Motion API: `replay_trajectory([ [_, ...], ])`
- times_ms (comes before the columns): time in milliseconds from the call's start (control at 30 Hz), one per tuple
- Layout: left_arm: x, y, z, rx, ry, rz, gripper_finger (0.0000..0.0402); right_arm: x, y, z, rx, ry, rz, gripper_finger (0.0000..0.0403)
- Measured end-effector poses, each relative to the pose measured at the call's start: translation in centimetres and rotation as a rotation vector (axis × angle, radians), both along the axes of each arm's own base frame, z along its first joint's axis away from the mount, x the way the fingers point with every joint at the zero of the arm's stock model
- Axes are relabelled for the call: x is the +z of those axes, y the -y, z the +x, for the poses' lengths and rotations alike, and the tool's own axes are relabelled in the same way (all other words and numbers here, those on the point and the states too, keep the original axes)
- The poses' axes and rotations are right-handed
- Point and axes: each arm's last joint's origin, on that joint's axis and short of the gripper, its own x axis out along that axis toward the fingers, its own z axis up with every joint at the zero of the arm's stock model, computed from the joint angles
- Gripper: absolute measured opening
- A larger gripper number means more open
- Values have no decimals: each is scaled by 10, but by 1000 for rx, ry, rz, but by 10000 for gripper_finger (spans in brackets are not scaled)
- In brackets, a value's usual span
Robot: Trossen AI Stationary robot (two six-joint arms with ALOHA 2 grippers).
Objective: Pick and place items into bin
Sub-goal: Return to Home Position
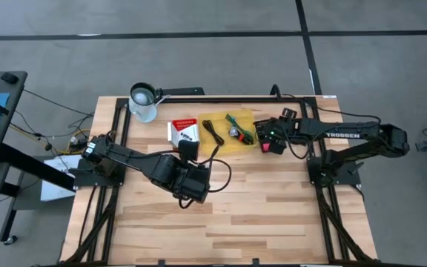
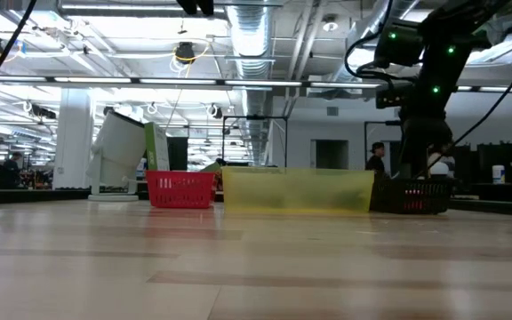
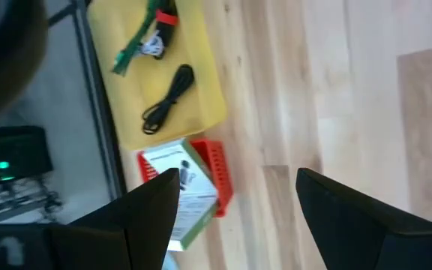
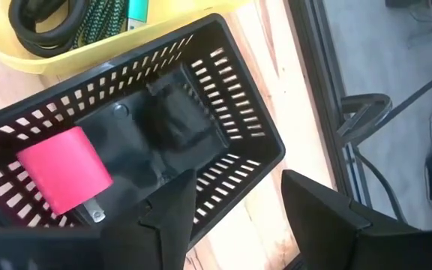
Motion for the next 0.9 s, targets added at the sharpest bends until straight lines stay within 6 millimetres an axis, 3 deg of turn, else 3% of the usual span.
replay_trajectory([
  [267, -1, 2, 3, -16, -7, -149, 261, -1, -6, 1, -89, 80, 71, 187],
  [400, 15, -10, 10, -94, 93, -328, 261, 7, -18, 18, 131, 250, 186, 188],
  [567, 61, -48, 3, -215, 327, -500, 261, 56, -32, 27, 573, 692, 408, 189],
  [667, 92, -75, -17, -243, 475, -533, 261, 89, -35, 7, 706, 902, 418, 187],
  [767, 115, -97, -39, -284, 615, -543, 261, 115, -40, -25, 741, 1043, 378, 185],
  [900, 124, -117, -67, -353, 792, -550, 261, 136, -52, -74, 751, 1186, 326, 185],
])
